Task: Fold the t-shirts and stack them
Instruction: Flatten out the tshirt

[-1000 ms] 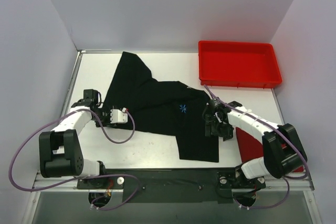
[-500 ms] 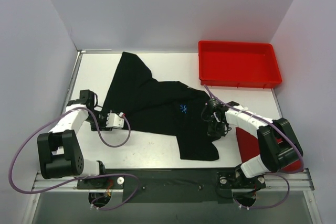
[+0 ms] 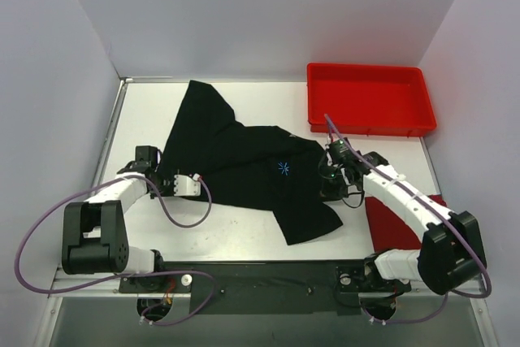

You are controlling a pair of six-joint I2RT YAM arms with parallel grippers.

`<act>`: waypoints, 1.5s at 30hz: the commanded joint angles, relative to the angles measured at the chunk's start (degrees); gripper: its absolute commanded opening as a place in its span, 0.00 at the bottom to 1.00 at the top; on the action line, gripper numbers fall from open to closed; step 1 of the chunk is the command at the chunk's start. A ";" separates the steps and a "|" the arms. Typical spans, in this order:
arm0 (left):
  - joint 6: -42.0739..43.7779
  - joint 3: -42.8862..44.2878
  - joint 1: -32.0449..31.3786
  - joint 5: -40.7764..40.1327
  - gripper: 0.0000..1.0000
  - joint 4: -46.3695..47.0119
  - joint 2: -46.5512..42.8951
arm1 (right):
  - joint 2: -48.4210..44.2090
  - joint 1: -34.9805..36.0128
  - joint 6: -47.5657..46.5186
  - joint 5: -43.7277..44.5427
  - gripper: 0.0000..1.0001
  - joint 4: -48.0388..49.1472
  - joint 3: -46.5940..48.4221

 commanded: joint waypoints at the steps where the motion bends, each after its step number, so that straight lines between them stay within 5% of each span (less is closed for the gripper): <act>1: -5.99 0.18 0.28 -5.71 0.00 10.82 0.50 | -6.41 -1.68 -1.15 -2.92 0.00 -3.37 6.89; 5: -18.29 12.29 2.92 -9.86 0.00 10.49 -1.16 | -9.67 -4.14 -2.99 -4.33 0.00 -4.42 18.47; 12: -36.14 43.21 8.98 -7.50 0.00 -3.20 -7.13 | -10.73 -6.95 -8.00 -2.76 0.00 -5.92 42.23; 20: -42.40 68.63 9.25 -3.28 0.00 -22.73 -10.05 | -11.25 -7.39 -12.57 1.73 0.00 -4.25 65.96; 26: -41.17 78.59 9.25 4.10 0.00 -35.12 -10.13 | -12.58 -7.39 -14.95 3.14 0.00 -2.06 66.69; 37: -46.17 67.60 9.34 -15.92 0.00 -6.26 -6.72 | -2.84 -8.18 -17.94 -0.81 0.00 8.30 66.84; 42: -46.62 72.24 9.25 -18.12 0.00 8.60 1.19 | 12.60 -13.44 -5.94 -6.96 0.00 27.60 72.82; 45: -45.48 78.30 9.42 -21.37 0.00 13.73 8.82 | 22.55 -14.69 1.82 -6.44 0.00 32.66 85.33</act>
